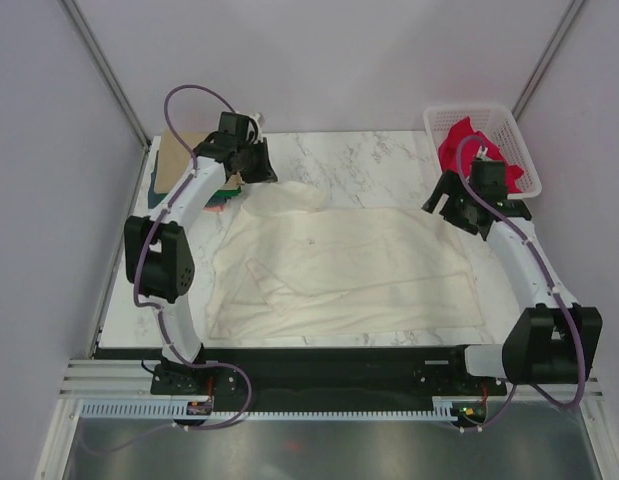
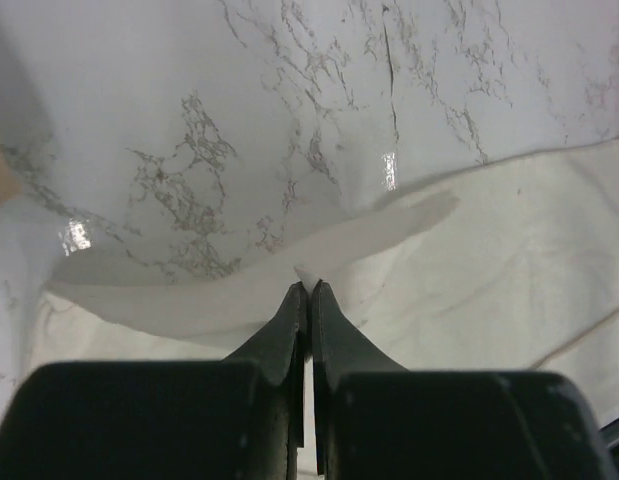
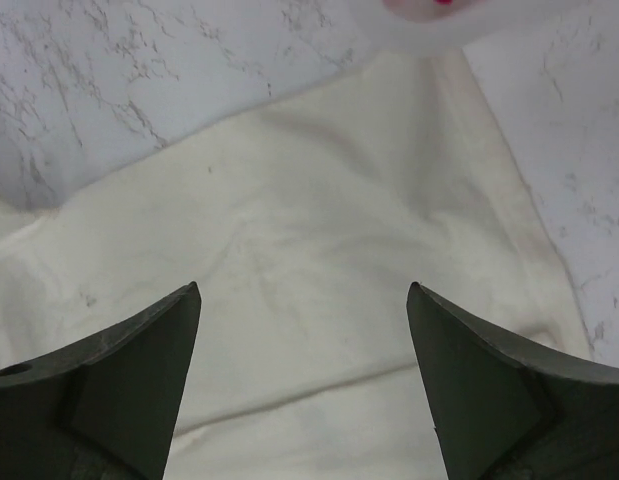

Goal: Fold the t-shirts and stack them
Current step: Fold the tshirt

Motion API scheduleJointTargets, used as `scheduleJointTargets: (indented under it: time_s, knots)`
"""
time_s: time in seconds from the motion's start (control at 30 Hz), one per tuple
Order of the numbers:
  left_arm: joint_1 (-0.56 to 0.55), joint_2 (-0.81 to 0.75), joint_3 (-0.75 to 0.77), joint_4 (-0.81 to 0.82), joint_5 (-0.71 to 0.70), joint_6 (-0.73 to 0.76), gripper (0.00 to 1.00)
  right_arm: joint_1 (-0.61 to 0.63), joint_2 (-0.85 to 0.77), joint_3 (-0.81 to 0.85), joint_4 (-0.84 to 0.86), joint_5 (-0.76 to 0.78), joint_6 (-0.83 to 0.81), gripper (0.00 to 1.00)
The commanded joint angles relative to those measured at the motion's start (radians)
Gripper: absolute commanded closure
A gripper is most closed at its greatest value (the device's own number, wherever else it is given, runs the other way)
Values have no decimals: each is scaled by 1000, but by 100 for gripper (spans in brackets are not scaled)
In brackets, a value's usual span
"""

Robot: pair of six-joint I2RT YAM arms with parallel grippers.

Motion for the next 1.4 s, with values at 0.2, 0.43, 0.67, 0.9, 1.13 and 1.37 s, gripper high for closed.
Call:
scheduleJointTargets:
  time_s: [0.2,0.43,0.67,0.9,1.13,1.37]
  knots:
    - [110,-168,-134,-52,-113,23,98,156,356,342,6,258,-10,11]
    - [211,-167,-144,-75,-78,-13,98,212,578,493,-6,313,-21,14]
    - [258,-176,-146,-77,-83,-17,98,213,699,596,-15,363,-30,14]
    - [261,-156,-137,-80,-9,-11,98,215,805,673,-22,414,-43,22]
    - [301,-157,-138,-82,-28,-20,98,215,882,691,-23,482,-44,29]
    - [301,-148,-138,-82,-6,-23,98,212,965,749,-12,499,-47,30]
